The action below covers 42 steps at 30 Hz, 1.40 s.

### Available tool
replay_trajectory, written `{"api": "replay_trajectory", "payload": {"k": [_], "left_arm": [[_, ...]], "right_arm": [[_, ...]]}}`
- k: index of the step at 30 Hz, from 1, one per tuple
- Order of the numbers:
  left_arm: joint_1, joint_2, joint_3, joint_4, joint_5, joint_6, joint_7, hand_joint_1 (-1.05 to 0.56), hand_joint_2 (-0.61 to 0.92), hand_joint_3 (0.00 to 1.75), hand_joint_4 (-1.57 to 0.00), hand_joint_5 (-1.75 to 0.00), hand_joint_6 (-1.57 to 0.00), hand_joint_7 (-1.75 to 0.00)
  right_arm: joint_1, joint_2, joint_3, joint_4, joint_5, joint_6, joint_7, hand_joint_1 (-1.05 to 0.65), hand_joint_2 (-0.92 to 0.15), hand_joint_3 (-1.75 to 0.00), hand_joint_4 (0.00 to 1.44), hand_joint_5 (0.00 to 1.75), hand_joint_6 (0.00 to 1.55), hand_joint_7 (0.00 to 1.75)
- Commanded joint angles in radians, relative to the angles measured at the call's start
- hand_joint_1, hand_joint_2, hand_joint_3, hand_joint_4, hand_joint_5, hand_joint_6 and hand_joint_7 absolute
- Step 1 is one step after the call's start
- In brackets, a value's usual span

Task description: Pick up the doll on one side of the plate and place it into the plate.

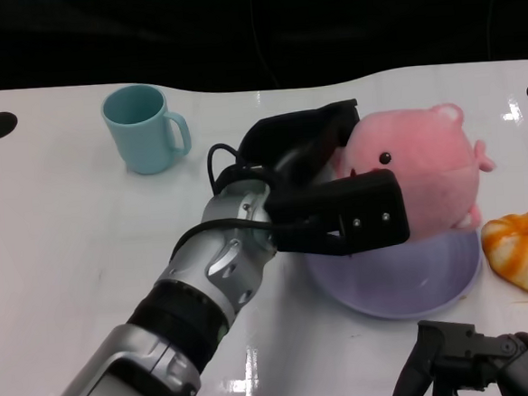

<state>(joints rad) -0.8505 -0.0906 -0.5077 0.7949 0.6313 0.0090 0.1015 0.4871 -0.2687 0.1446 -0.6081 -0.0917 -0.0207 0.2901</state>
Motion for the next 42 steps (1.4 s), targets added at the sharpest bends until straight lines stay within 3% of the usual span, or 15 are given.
{"api": "replay_trajectory", "payload": {"k": [1, 7, 8, 10, 11, 12, 13, 14, 15, 17, 20, 22, 32, 42], "left_arm": [[-0.047, -0.019, -0.011, 0.051, 0.006, 0.01, -0.008, -0.21, 0.5, 0.9, -0.91, -1.75, -0.63, -1.73], [-0.078, -0.045, 0.003, 0.124, -0.025, 0.01, -0.043, -0.24, 0.62, 0.7, -0.87, -1.75, -0.61, -1.72], [-0.082, -0.049, 0.006, 0.134, -0.032, 0.01, -0.054, -0.25, 0.64, 0.64, -0.81, -1.75, -0.69, -1.3], [-0.083, -0.047, 0.008, 0.138, -0.045, 0.004, -0.1, -0.27, 0.7, 0.5, -0.75, -1.7, -0.76, -0.83], [-0.083, -0.045, 0.009, 0.137, -0.049, 0.001, -0.115, -0.3, 0.78, 0.35, -0.71, -1.63, -0.76, -0.55], [-0.085, -0.039, -0.002, 0.133, -0.045, 0.007, -0.147, -0.31, 0.83, 0.27, -0.69, -1.61, -0.78, -0.42], [-0.087, -0.032, -0.014, 0.131, -0.037, 0.012, -0.173, -0.43, 0.87, 0.24, -0.42, -1.28, -0.64, -0.28], [-0.087, -0.026, -0.026, 0.127, -0.029, 0.014, -0.194, -0.54, 0.9, 0.24, -0.28, -0.85, -0.51, -0.13], [-0.088, -0.021, -0.036, 0.122, -0.021, 0.019, -0.216, -0.59, 0.91, 0.25, -0.22, -0.67, -0.45, -0.07], [-0.085, -0.014, -0.047, 0.112, -0.016, 0.023, -0.239, -0.78, 0.92, 0.34, -0.05, -0.38, -0.23, -0.02], [-0.075, -0.001, -0.05, 0.094, -0.017, 0.01, -0.272, -0.99, 0.92, 0.47, 0.0, -0.1, -0.06, -0.01], [-0.068, 0.009, -0.053, 0.085, -0.018, 0.0, -0.29, -1.03, 0.92, 0.51, 0.0, -0.03, -0.02, 0.0], [-0.002, 0.077, -0.021, -0.034, -0.04, -0.034, -0.306, -1.05, 0.92, 0.55, 0.0, 0.0, 0.0, 0.0], [0.213, 0.242, 0.113, -0.413, -0.2, -0.044, -0.439, -1.05, 0.92, 0.5, -0.03, -0.01, -0.02, -0.01]], "right_arm": [[0.007, 0.001, 0.002, -0.017, -0.004, -0.001, -0.011, -0.07, -0.51, -1.13, 0.68, 1.64, 0.62, 1.31], [0.008, 0.0, 0.007, -0.017, -0.01, -0.009, -0.018, -0.06, -0.5, -1.13, 0.69, 1.63, 0.63, 1.31], [0.008, 0.0, 0.007, -0.018, -0.01, -0.008, -0.019, -0.06, -0.5, -1.13, 0.69, 1.63, 0.63, 1.31], [0.007, 0.0, 0.007, -0.021, -0.009, -0.002, -0.019, -0.07, -0.5, -1.14, 0.69, 1.63, 0.63, 1.31], [0.007, 0.0, 0.007, -0.022, -0.009, 0.0, -0.018, -0.07, -0.5, -1.14, 0.69, 1.63, 0.63, 1.31], [0.007, -0.001, 0.006, -0.021, -0.007, 0.0, -0.018, -0.07, -0.5, -1.14, 0.69, 1.63, 0.63, 1.31], [0.006, -0.002, 0.005, -0.019, -0.005, -0.001, -0.017, -0.07, -0.5, -1.13, 0.69, 1.63, 0.63, 1.31], [0.005, -0.002, 0.004, -0.018, -0.004, -0.002, -0.016, -0.08, -0.5, -1.13, 0.69, 1.63, 0.63, 1.31], [0.005, -0.003, 0.002, -0.017, -0.002, -0.004, -0.015, -0.08, -0.5, -1.13, 0.69, 1.63, 0.63, 1.31], [0.005, -0.004, 0.0, -0.015, 0.0, -0.007, -0.014, -0.08, -0.5, -1.13, 0.69, 1.63, 0.63, 1.31], [0.006, -0.006, -0.004, -0.018, 0.006, 0.0, -0.011, -0.09, -0.51, -1.12, 0.69, 1.63, 0.63, 1.31], [0.005, -0.008, -0.007, -0.016, 0.007, -0.004, -0.009, -0.09, -0.51, -1.12, 0.69, 1.63, 0.63, 1.31], [0.004, -0.01, -0.018, -0.009, 0.02, -0.01, -0.004, -0.06, -0.51, -1.11, 0.69, 1.63, 0.63, 1.31], [0.006, -0.014, -0.03, -0.006, 0.022, -0.019, 0.004, -0.06, -0.51, -1.12, 0.68, 1.64, 0.63, 1.31]]}}
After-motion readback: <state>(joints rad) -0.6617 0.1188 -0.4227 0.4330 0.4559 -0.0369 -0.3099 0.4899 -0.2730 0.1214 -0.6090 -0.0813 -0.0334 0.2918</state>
